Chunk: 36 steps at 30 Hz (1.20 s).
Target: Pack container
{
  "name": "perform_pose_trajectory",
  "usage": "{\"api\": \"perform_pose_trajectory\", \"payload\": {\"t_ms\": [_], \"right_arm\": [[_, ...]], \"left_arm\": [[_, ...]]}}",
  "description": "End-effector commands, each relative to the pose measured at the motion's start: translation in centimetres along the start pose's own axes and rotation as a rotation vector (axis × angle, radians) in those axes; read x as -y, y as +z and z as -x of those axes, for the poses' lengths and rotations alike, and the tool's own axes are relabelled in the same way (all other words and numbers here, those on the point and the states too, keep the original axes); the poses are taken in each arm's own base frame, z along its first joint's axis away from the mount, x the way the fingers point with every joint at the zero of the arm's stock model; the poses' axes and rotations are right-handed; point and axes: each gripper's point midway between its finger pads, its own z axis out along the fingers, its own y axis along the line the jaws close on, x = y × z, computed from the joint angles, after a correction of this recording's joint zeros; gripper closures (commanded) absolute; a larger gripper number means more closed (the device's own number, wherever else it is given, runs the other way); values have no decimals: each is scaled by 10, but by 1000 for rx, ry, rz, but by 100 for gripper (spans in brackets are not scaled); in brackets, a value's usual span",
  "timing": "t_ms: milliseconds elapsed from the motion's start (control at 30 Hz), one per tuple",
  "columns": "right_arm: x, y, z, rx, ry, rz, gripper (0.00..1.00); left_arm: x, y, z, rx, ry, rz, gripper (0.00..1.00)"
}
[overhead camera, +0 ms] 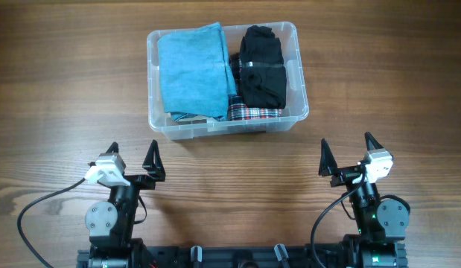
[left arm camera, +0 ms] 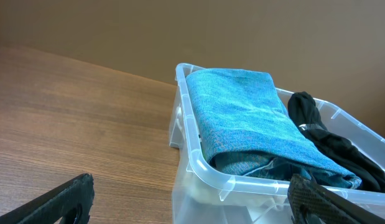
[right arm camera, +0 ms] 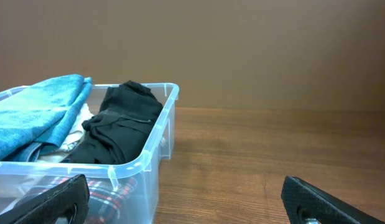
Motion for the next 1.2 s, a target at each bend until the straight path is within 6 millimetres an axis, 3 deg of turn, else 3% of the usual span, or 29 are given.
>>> {"api": "perform_pose_trajectory", "payload": {"t_ms": [0, 1167], "right_arm": [[1, -1, 3, 14, -15, -11, 0], [1, -1, 3, 14, -15, -11, 0]], "left_arm": [[1, 0, -2, 2, 21, -6, 0], [-4, 0, 0, 8, 19, 12, 0]]}}
